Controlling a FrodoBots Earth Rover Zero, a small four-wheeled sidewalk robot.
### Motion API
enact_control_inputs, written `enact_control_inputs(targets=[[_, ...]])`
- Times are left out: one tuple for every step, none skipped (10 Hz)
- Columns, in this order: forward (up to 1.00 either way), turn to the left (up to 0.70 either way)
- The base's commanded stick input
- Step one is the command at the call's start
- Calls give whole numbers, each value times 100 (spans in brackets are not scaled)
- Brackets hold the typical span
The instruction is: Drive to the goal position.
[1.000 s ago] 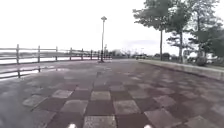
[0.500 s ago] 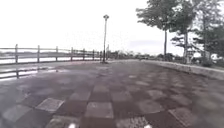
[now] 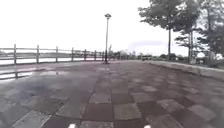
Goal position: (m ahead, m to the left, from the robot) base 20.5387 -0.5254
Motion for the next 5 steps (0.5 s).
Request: enact_control_inputs(targets=[[85, 1], [85, 1], [85, 1], [85, 1], [85, 1]])
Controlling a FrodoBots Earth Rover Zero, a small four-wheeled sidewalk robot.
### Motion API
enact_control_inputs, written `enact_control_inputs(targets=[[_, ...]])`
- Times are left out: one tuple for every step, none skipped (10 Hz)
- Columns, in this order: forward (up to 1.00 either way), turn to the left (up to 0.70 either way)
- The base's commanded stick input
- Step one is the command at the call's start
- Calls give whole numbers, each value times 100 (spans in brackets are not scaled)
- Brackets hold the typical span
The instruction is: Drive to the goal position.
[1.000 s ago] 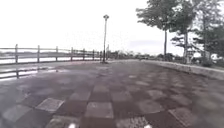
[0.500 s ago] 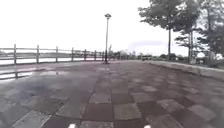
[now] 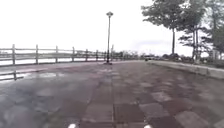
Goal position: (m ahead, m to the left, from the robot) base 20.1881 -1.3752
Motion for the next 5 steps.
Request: enact_control_inputs(targets=[[85, 1], [85, 1], [85, 1], [85, 1], [85, 1]])
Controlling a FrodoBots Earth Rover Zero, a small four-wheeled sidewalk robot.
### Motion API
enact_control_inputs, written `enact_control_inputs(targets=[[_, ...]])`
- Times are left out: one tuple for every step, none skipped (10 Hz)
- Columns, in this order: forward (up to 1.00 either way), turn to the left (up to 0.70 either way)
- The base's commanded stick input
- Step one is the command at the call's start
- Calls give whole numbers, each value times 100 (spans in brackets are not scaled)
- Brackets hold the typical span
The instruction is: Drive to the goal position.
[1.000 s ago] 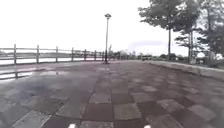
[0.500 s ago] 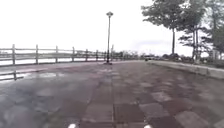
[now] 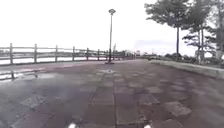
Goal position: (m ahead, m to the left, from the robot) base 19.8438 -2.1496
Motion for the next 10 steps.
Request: enact_control_inputs(targets=[[85, -18], [85, -32], [85, -33], [85, -33], [85, -33], [85, -25], [85, 1], [85, 1], [85, 1], [85, 1]])
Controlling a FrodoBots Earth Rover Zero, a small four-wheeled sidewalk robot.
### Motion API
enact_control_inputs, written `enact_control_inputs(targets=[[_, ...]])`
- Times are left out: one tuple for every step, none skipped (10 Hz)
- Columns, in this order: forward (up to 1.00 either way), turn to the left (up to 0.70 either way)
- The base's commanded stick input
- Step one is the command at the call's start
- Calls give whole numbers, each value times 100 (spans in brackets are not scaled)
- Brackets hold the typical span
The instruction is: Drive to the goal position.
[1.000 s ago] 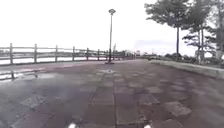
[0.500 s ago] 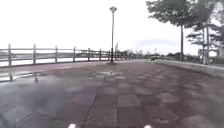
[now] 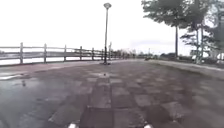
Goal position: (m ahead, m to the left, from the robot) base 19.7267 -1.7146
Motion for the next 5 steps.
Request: enact_control_inputs(targets=[[85, 1], [85, 1], [85, 1], [85, 1], [85, 1]])
